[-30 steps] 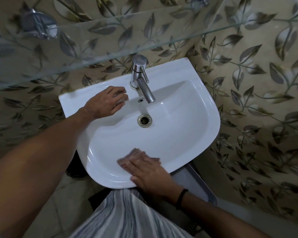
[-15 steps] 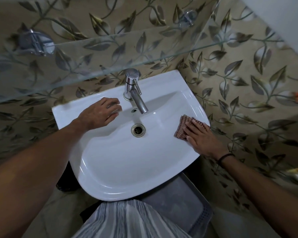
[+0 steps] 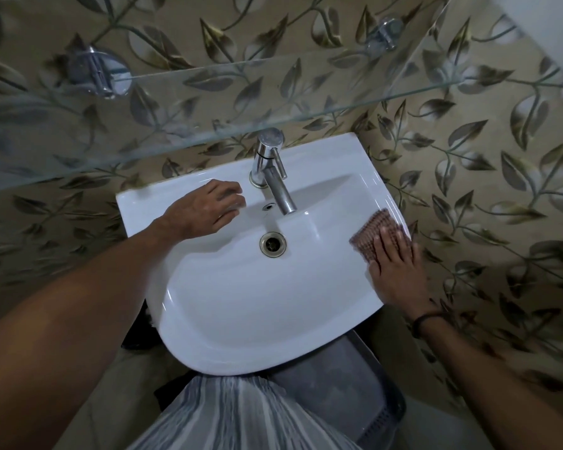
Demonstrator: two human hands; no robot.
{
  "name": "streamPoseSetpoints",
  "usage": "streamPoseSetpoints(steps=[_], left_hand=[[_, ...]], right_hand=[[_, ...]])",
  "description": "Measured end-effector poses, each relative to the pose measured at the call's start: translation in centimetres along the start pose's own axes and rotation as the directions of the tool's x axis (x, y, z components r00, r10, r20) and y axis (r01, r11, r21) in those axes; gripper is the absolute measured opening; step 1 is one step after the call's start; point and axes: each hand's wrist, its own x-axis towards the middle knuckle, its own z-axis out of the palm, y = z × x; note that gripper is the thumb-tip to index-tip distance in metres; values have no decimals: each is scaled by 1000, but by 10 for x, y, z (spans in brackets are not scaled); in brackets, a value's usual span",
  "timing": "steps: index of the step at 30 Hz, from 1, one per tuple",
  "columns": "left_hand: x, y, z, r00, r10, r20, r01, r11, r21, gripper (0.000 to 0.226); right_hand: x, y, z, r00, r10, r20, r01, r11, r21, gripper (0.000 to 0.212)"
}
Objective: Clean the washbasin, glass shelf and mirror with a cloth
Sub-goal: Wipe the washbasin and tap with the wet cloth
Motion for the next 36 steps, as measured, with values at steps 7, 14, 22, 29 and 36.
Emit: streamPoseSetpoints(steps=[7,14,22,29,36], left_hand=[[2,1,0,1000,7,-11,-6,1000,10,20],[1,0,1,1000,-2,1,2,1000,19,21],[2,1,0,1000,-1,3,1,1000,15,21],[1,0,1,1000,4,-4,-4,1000,7,21],[1,-1,1,1000,3,-5,-3,1000,-3,21]], right_hand=[[-58,-77,-10,989,-1,149,4,1000,-19,60],[-101,-182,-40,953,-197,229,141,960,240,48],[-74,-172,-40,848,-448,283,365,881,301,53],[-30,-92,-15,929,-354,105,340,932,125,18],[-45,-113,-23,970,-236,55,202,912,357,19]])
